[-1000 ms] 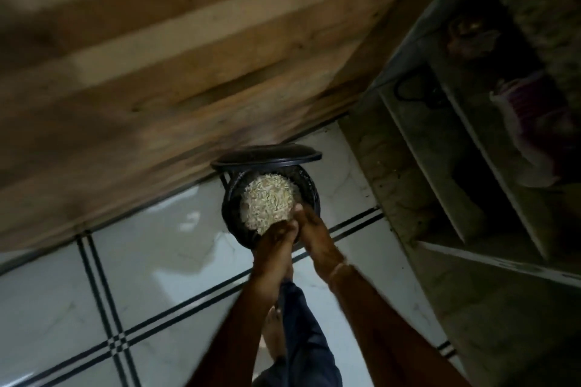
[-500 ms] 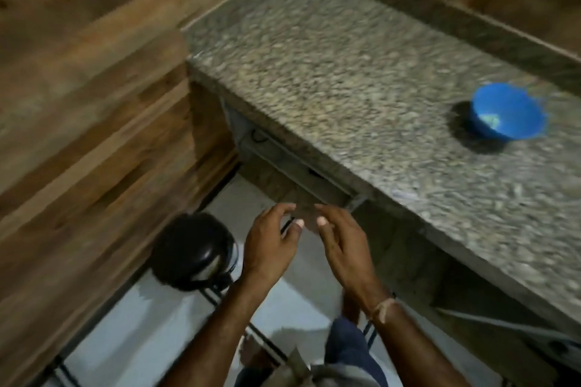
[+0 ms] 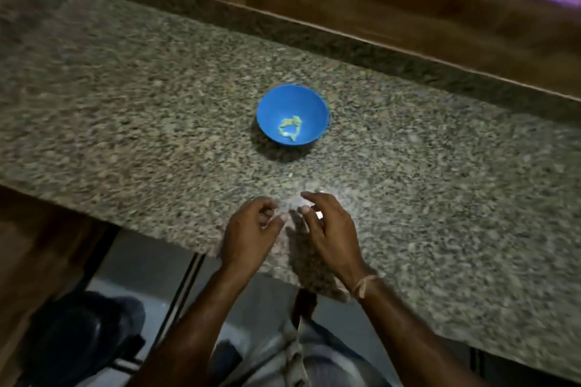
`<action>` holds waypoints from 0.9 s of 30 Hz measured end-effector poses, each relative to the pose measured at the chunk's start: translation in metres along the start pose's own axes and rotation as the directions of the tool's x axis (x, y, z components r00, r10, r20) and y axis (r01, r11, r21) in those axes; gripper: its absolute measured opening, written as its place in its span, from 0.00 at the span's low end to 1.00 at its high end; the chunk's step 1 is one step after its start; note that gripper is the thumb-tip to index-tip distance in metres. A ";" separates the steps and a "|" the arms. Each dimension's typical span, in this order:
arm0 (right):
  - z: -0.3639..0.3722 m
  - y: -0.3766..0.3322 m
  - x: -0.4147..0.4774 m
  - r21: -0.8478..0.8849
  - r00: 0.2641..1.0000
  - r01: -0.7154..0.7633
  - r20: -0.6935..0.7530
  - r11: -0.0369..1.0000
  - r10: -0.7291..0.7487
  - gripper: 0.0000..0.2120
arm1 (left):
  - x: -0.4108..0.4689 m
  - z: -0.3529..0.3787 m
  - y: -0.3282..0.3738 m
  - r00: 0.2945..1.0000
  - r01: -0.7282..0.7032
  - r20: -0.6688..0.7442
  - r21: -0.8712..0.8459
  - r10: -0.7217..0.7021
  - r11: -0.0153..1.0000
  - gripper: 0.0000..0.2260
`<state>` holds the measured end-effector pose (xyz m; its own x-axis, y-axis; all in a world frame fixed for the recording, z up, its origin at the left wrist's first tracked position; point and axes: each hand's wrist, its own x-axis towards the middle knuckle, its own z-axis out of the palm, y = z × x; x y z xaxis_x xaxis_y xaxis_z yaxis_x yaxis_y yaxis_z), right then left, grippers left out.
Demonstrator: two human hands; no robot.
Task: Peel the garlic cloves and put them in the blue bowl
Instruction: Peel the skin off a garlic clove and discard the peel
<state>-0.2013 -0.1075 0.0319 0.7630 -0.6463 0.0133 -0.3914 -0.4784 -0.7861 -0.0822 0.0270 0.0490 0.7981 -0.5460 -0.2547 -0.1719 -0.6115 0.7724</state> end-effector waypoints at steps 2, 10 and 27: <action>-0.017 0.021 0.011 -0.017 0.997 -0.022 -0.075 1.000 0.020 0.15 | 0.011 0.022 0.011 0.999 0.013 0.047 0.120 -0.019 0.993 0.08; -0.023 0.065 0.058 -0.249 0.992 -0.117 -0.084 0.961 0.099 0.15 | 0.030 0.055 0.011 0.997 -0.061 0.065 0.361 0.040 0.930 0.06; -0.015 0.058 0.063 -0.240 0.982 -0.168 -0.121 0.956 0.142 0.17 | 0.158 -0.001 0.085 0.949 -0.236 -0.118 0.352 0.293 0.906 0.11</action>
<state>-0.1838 -0.1855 -0.0038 0.6319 -0.7747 -0.0235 -0.6256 -0.4919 -0.6055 0.0298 -0.1113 0.0749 0.7749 -0.6298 0.0535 -0.5473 -0.6262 0.5553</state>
